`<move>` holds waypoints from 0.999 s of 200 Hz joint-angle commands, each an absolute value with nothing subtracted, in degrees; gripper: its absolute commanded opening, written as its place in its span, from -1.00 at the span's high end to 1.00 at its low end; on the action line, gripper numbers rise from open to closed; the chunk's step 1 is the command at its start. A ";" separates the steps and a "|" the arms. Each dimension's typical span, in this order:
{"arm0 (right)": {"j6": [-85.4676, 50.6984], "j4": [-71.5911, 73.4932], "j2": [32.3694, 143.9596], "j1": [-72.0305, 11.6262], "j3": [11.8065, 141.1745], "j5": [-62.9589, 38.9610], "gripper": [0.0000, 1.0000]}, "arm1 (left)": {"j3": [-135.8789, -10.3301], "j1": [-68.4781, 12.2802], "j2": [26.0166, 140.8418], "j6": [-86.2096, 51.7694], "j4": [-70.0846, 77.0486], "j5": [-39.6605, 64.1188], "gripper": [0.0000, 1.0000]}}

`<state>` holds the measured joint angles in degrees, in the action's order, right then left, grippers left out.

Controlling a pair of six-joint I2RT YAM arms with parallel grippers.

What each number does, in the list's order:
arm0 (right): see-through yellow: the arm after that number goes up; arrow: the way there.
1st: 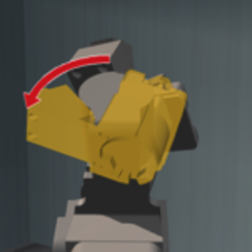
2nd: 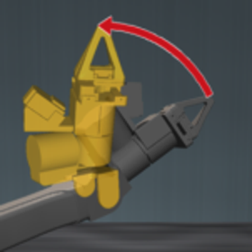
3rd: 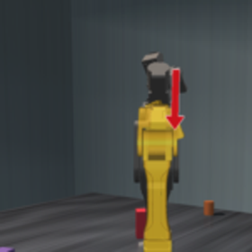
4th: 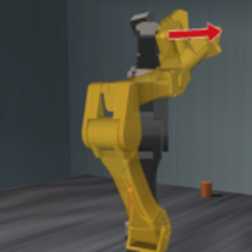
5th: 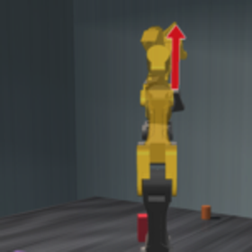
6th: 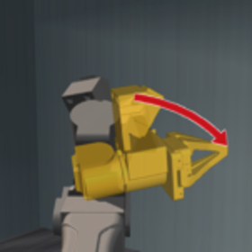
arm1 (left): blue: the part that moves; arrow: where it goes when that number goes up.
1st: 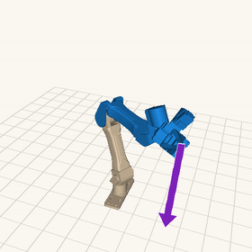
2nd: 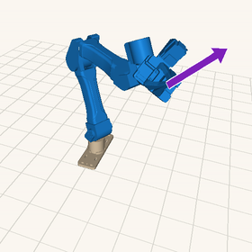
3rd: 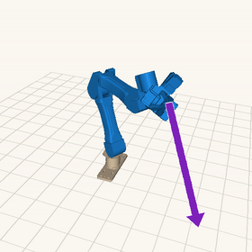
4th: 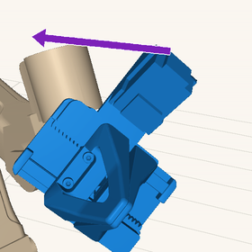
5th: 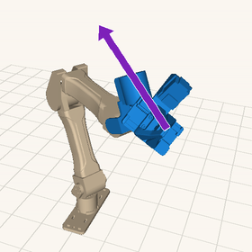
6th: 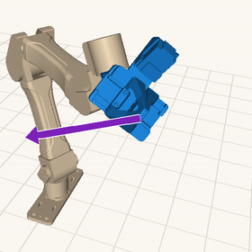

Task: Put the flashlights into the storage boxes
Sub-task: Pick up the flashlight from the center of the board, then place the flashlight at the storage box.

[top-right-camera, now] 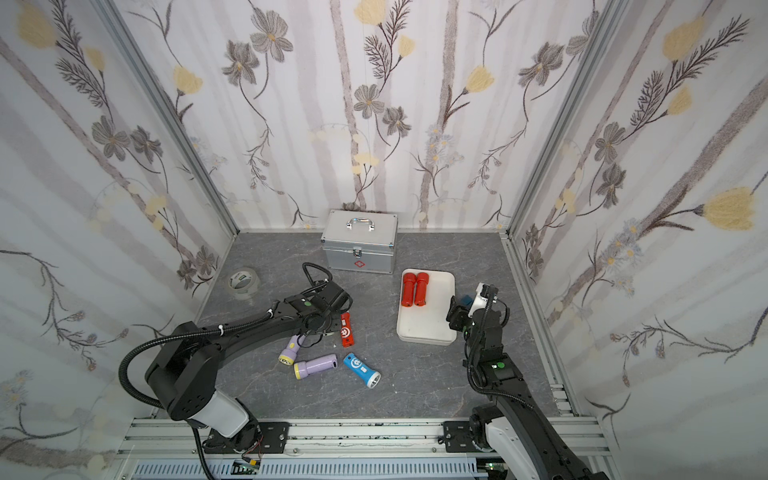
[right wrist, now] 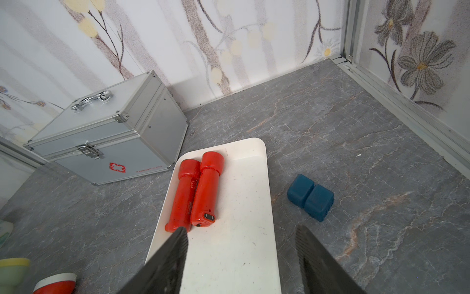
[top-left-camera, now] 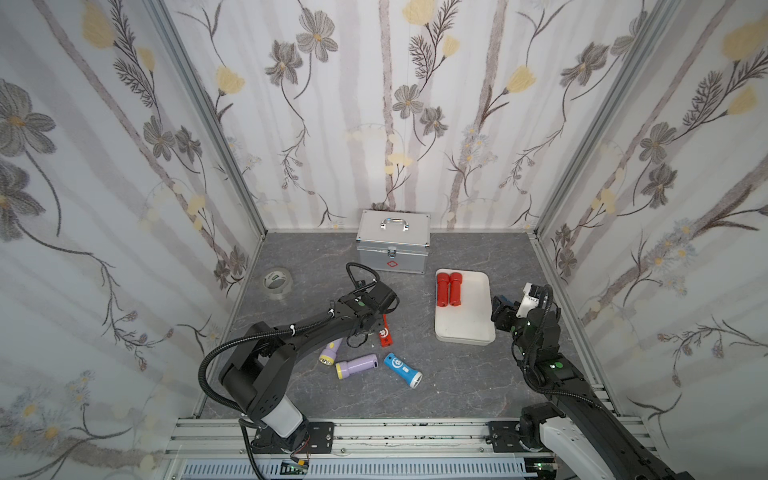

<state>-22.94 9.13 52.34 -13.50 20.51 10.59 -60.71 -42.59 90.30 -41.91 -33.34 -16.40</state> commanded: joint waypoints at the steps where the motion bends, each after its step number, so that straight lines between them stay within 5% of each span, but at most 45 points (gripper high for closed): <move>1: -24.77 10.44 53.12 -12.56 20.65 11.36 -0.35 | -65.54 -44.91 89.27 -38.77 -36.68 -19.20 0.31; 35: -29.55 6.80 55.22 -6.36 21.98 8.84 -0.32 | -79.79 -49.46 96.13 -36.32 -37.68 -16.78 0.30; 112: -34.63 2.83 55.82 4.09 23.50 4.83 -0.32 | -127.23 -56.71 132.38 -28.43 -41.73 -5.35 0.30; 152: -34.60 2.66 54.71 5.27 22.86 3.26 -0.32 | -135.98 -56.72 141.05 -29.16 -36.23 2.02 0.27; 200: -35.11 2.72 54.21 5.50 22.21 3.03 -0.32 | -140.07 -56.73 147.82 -34.18 -37.34 -5.82 0.27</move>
